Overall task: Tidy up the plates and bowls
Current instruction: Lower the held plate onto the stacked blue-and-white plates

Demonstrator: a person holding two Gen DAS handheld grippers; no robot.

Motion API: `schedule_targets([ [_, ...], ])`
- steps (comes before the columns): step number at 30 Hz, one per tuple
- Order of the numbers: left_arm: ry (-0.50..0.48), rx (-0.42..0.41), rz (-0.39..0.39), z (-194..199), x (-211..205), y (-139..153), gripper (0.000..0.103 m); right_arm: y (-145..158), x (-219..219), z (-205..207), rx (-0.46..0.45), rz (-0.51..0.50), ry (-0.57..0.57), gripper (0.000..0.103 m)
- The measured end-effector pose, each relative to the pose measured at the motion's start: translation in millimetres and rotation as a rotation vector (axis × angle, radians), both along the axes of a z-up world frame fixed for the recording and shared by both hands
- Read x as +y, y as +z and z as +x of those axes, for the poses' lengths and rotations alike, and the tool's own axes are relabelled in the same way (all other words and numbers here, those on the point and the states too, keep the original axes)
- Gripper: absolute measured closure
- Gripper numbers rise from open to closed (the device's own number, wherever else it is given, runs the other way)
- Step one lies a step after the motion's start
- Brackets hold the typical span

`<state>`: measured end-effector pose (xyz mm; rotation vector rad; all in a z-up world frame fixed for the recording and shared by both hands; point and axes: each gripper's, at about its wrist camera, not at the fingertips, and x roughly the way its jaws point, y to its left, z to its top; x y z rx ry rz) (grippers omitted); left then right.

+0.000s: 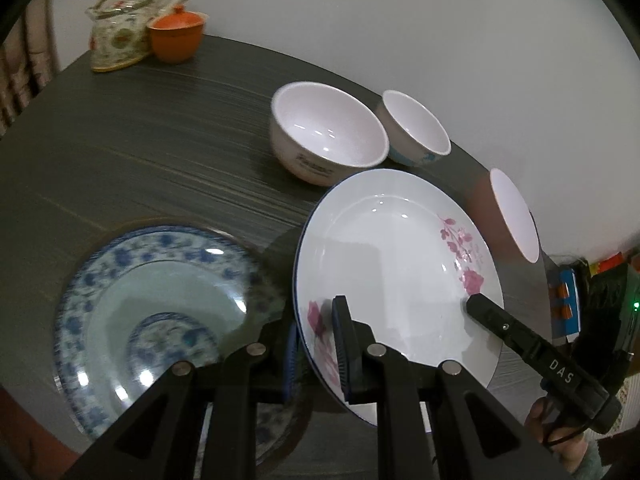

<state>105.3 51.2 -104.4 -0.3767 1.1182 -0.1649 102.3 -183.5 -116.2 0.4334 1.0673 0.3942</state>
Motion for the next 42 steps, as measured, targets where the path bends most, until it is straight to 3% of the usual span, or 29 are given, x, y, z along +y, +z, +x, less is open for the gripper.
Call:
schedule_targets([
  [12, 0.105, -0.011, 0.008, -50.7, 70.6, 12.1, 0.087, 13.0, 65.5, -21.7, -0.016, 0.024, 0.105, 0.090],
  [23, 0.214, 0.019, -0.008, -81.6, 119.7, -1.0, 0.087, 2.9, 119.6, -30.6, 0.028, 0.020, 0.187, 0.090],
  [42, 0.238, 0.092, -0.009, -70.6, 137.3, -31.1, 0.087, -19.7, 149.5, -29.3, 0.091, -0.020, 0.218, 0.090],
])
